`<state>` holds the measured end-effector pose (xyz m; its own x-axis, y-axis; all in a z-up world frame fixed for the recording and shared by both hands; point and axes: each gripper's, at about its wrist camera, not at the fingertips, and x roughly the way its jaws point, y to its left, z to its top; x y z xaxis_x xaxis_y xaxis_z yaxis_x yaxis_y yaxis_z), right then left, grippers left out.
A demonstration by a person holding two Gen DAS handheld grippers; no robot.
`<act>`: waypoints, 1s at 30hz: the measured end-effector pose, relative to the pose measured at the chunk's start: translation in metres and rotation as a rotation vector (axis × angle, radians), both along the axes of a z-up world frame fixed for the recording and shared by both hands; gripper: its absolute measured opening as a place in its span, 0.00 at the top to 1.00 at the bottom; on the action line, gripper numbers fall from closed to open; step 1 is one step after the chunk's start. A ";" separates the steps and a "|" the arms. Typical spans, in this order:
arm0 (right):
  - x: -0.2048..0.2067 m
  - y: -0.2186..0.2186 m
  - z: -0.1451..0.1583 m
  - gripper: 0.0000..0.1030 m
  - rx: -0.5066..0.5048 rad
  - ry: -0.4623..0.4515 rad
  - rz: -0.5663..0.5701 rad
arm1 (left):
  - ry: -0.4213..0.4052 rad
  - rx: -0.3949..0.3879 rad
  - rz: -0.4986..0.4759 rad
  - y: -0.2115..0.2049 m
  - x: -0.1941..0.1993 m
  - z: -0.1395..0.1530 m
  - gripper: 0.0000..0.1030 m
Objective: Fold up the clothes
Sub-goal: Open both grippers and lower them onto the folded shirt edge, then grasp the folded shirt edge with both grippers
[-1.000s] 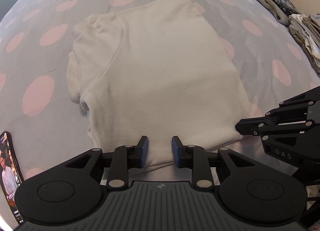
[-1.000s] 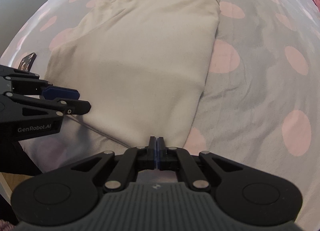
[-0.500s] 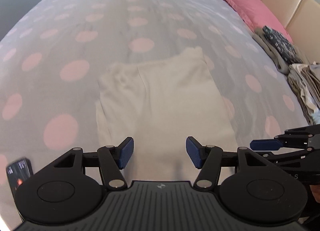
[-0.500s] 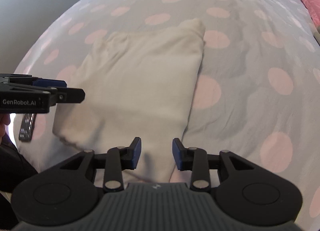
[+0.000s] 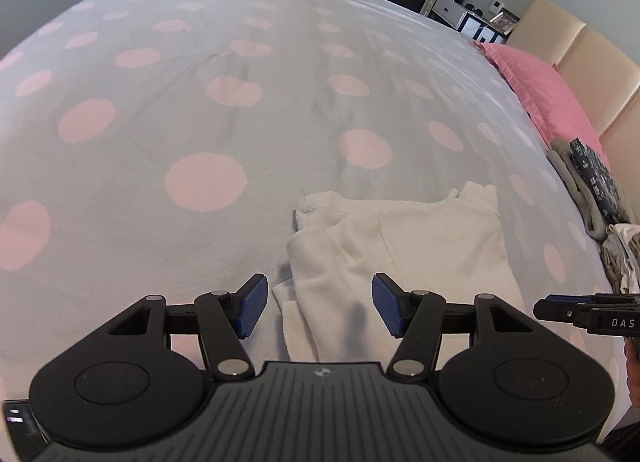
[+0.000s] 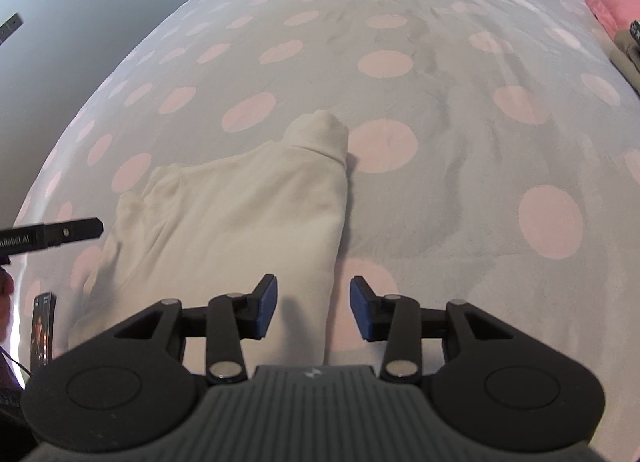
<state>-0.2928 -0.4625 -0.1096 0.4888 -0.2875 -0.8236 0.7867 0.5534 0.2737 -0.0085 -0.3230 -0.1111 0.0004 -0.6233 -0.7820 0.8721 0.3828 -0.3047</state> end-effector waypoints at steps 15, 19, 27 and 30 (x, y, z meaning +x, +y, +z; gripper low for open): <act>0.014 -0.034 -0.048 0.48 0.115 -0.100 -0.035 | -0.018 0.007 -0.064 -0.030 -0.006 -0.044 0.34; 0.017 -0.036 -0.053 0.50 0.113 -0.128 -0.031 | -0.033 -0.004 -0.085 -0.035 -0.008 -0.045 0.34; 0.021 -0.036 -0.055 0.73 0.112 -0.169 -0.037 | -0.073 -0.041 -0.162 -0.044 -0.024 -0.042 0.73; 0.020 -0.033 -0.048 0.77 0.085 -0.172 -0.034 | -0.102 -0.051 -0.184 -0.045 -0.031 -0.038 0.80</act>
<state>-0.2727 -0.4955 -0.1580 0.6156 -0.2391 -0.7509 0.7422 0.4960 0.4506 -0.0396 -0.3676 -0.1491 -0.0398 -0.6590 -0.7511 0.9533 0.2003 -0.2263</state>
